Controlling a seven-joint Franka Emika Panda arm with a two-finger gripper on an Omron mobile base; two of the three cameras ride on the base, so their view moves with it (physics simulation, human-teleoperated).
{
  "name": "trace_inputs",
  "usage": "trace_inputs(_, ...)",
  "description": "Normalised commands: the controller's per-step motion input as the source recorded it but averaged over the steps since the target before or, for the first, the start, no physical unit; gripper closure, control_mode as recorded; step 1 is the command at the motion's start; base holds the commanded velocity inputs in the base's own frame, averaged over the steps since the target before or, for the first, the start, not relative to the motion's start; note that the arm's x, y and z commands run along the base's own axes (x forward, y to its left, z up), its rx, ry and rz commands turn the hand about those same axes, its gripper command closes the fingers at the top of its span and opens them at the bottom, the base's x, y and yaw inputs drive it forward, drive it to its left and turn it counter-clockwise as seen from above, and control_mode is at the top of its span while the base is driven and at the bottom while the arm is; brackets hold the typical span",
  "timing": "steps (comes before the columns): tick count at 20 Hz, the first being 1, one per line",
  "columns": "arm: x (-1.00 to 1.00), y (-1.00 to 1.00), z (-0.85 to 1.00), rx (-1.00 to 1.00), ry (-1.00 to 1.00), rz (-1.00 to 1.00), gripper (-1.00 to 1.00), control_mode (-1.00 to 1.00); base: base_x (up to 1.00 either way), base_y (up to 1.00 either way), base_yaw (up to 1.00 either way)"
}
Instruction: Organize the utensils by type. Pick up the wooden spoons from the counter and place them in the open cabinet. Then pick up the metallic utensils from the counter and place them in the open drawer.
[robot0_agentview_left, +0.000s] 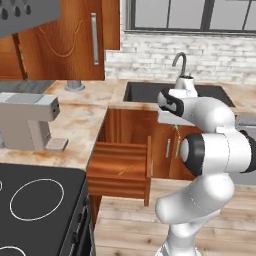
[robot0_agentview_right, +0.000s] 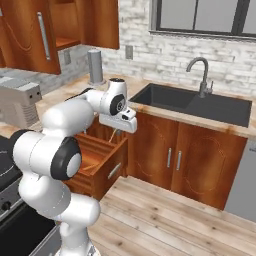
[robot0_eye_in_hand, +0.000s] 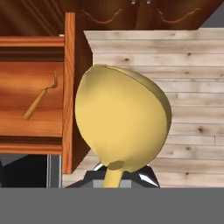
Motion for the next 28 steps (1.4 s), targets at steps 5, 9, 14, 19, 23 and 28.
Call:
trace_inputs(5,0.00,0.00,0.00,0.00,0.00,0.00,1.00,1.00,0.15,0.48,0.00)
trace_inputs(9,0.00,0.00,0.00,0.00,0.00,0.00,1.00,1.00,0.32,0.43,0.00)
trace_inputs(14,0.00,0.00,0.00,0.00,0.00,0.00,1.00,1.00,0.50,0.29,-0.01)
trace_inputs(19,0.00,0.00,0.00,0.00,0.00,0.00,1.00,1.00,0.47,0.10,-0.05)
trace_inputs(23,0.00,0.00,0.00,0.00,0.00,0.00,1.00,1.00,0.50,0.05,-0.06)
trace_inputs(28,0.00,0.00,0.00,0.00,0.00,0.00,1.00,1.00,0.56,0.05,-0.01)
